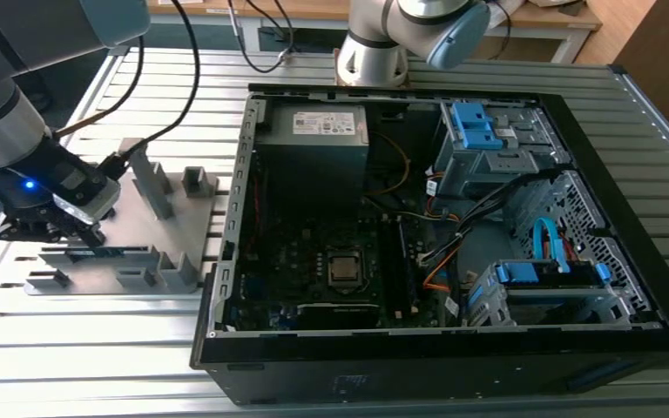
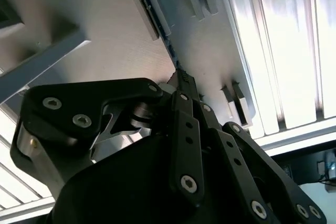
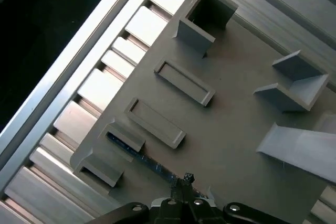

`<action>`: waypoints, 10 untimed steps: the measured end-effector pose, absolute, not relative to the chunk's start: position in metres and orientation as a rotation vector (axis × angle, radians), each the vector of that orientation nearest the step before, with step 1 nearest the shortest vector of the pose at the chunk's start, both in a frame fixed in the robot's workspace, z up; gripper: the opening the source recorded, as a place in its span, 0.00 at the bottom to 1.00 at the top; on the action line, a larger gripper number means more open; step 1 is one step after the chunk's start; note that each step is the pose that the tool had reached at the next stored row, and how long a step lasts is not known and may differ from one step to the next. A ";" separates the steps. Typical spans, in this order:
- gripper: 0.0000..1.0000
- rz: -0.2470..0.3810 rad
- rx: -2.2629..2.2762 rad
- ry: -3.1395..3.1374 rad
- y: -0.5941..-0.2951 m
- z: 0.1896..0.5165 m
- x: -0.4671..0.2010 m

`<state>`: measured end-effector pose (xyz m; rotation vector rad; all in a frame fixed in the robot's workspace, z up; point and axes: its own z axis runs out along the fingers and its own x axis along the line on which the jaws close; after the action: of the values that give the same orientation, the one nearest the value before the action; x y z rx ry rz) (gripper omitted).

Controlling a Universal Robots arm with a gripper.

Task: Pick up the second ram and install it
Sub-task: 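Pick up the second ram and move it above second insertion slot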

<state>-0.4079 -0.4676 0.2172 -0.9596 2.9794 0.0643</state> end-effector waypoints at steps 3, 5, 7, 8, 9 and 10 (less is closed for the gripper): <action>0.10 0.065 -1.014 2.962 -0.468 0.217 -0.408; 0.10 0.065 -1.049 2.951 -0.468 0.217 -0.408; 0.10 0.065 -1.083 2.939 -0.468 0.217 -0.408; 0.10 0.065 -1.101 2.932 -0.468 0.217 -0.408; 0.10 0.065 -1.118 2.926 -0.468 0.217 -0.408; 0.10 0.065 -1.135 2.920 -0.468 0.217 -0.408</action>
<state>-0.4079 -0.4676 0.2170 -1.1351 2.9196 0.0653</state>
